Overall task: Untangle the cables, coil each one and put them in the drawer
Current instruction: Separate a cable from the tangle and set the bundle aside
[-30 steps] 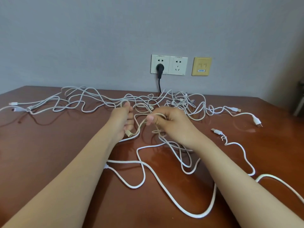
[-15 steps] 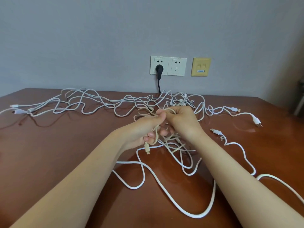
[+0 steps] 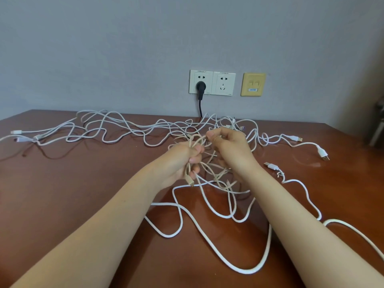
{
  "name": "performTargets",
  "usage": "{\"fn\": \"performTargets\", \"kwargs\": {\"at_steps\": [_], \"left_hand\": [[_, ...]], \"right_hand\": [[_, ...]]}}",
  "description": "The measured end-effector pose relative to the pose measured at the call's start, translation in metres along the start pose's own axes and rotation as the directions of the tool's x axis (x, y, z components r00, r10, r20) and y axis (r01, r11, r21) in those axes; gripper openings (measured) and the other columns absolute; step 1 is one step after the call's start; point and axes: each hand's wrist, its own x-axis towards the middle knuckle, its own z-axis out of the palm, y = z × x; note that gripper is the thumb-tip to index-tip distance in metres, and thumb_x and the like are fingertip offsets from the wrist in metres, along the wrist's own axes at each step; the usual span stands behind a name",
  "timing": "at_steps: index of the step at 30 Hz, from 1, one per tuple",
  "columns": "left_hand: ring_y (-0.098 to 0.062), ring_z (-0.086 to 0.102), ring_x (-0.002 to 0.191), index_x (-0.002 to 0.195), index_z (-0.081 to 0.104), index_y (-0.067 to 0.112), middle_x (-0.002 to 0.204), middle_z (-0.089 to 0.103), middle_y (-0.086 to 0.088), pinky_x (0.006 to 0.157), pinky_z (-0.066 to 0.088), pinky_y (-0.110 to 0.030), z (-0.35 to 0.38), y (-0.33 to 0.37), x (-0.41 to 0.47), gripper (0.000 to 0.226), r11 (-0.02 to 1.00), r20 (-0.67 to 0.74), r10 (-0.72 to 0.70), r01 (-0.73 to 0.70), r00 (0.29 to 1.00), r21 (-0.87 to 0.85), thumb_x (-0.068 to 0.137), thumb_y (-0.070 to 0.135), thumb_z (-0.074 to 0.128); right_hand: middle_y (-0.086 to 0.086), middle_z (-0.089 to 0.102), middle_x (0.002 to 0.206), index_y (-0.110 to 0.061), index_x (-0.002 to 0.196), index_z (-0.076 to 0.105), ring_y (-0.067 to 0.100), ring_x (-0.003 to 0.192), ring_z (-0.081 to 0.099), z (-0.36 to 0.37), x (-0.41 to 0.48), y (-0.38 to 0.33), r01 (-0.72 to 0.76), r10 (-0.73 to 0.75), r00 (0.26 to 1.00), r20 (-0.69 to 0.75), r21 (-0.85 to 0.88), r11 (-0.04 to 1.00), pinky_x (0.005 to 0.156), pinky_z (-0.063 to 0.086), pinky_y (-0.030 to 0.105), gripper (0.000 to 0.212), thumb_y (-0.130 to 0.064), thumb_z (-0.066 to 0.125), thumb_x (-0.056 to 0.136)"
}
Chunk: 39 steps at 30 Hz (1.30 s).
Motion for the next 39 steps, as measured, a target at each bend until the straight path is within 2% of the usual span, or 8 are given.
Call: {"fn": "performTargets", "kwargs": {"at_steps": [3, 8, 12, 15, 22, 27, 32, 39], "left_hand": [[-0.004, 0.033, 0.03, 0.076, 0.041, 0.019, 0.036, 0.03, 0.009, 0.036, 0.027, -0.013, -0.013, -0.002, 0.004, 0.031, 1.0, -0.074, -0.012, 0.011, 0.997, -0.015, 0.102, 0.015, 0.027], [-0.004, 0.041, 0.032, 0.074, 0.041, 0.017, 0.038, 0.036, 0.009, 0.037, 0.031, -0.012, -0.023, 0.005, 0.002, 0.032, 0.994, -0.129, -0.059, 0.047, 0.99, -0.097, 0.103, 0.013, 0.028], [-0.004, 0.038, 0.03, 0.072, 0.041, 0.017, 0.056, 0.043, 0.005, 0.034, 0.03, -0.01, -0.028, 0.007, 0.0, 0.032, 0.998, -0.199, 0.006, 0.007, 0.98, 0.062, 0.102, 0.01, 0.032], [-0.003, 0.022, 0.029, 0.073, 0.04, 0.017, 0.054, 0.04, 0.006, 0.032, 0.018, -0.009, -0.027, 0.007, -0.002, 0.031, 0.999, -0.167, 0.015, -0.01, 0.986, 0.034, 0.101, 0.007, 0.03], [-0.002, 0.02, 0.029, 0.076, 0.041, 0.016, 0.042, 0.035, 0.008, 0.032, 0.014, -0.008, -0.008, 0.003, -0.005, 0.032, 0.997, -0.132, 0.073, -0.076, 0.989, -0.016, 0.103, 0.028, 0.029], [-0.004, 0.022, 0.032, 0.076, 0.043, 0.017, 0.035, 0.035, 0.011, 0.036, 0.016, -0.011, -0.002, -0.003, 0.0, 0.032, 0.98, -0.218, 0.175, -0.148, 0.96, 0.134, 0.103, 0.028, 0.029], [-0.001, 0.039, 0.03, 0.072, 0.046, 0.02, 0.041, 0.042, 0.009, 0.034, 0.027, -0.014, 0.002, -0.006, 0.0, 0.032, 0.966, -0.334, 0.245, -0.201, 0.91, 0.161, 0.102, 0.023, 0.034], [-0.017, 0.047, 0.07, 0.07, 0.046, 0.025, 0.07, 0.05, 0.006, 0.067, 0.035, -0.03, -0.002, -0.012, 0.002, 0.032, 0.841, -0.313, 0.444, -0.271, 0.839, 0.468, 0.1, 0.019, 0.037]], "right_hand": [[-0.001, 0.042, 0.05, -0.018, 0.081, 0.054, 0.002, 0.029, 0.026, -0.002, -0.003, -0.003, -0.056, 0.052, 0.996, 0.066, 0.062, 0.997, 0.031, 0.02, 0.013, 0.022, -0.006, 0.042, 0.095], [-0.004, 0.056, 0.06, -0.021, 0.105, 0.05, -0.001, 0.042, 0.045, -0.003, -0.008, -0.004, 0.191, -0.155, 0.977, 0.145, -0.282, 0.94, 0.045, 0.032, 0.009, 0.03, 0.002, 0.043, 0.088], [0.001, 0.062, 0.06, -0.024, 0.091, 0.057, 0.004, 0.049, 0.052, -0.009, -0.003, 0.0, 0.231, -0.198, 0.973, 0.119, -0.439, 0.869, 0.057, 0.041, 0.024, 0.007, -0.017, 0.057, 0.09], [0.003, 0.062, 0.064, -0.023, 0.082, 0.062, 0.017, 0.064, 0.05, -0.007, -0.003, 0.004, 0.256, -0.243, 0.965, 0.098, -0.558, 0.789, 0.062, 0.036, 0.029, 0.011, -0.029, 0.058, 0.09], [-0.007, 0.042, 0.048, -0.016, 0.082, 0.048, 0.007, 0.044, 0.042, 0.009, -0.008, 0.005, 0.252, -0.29, 0.957, -0.032, -0.41, 0.877, 0.05, 0.029, 0.027, 0.015, -0.022, 0.049, 0.095], [0.007, 0.059, 0.068, -0.016, 0.084, 0.044, 0.034, 0.075, 0.057, 0.02, -0.015, 0.005, 0.281, -0.304, 0.952, 0.033, -0.485, 0.828, 0.069, 0.043, 0.039, 0.013, -0.023, 0.046, 0.095], [0.014, 0.067, 0.085, -0.012, 0.094, 0.048, 0.038, 0.083, 0.058, 0.023, -0.02, 0.004, 0.336, -0.338, 0.935, 0.11, -0.585, 0.738, 0.069, 0.043, 0.038, 0.011, -0.02, 0.042, 0.093], [0.013, 0.066, 0.089, -0.014, 0.094, 0.053, 0.037, 0.084, 0.056, 0.023, -0.021, 0.008, 0.362, -0.345, 0.926, 0.155, -0.631, 0.686, 0.065, 0.039, 0.035, 0.02, -0.027, 0.039, 0.097]]}}
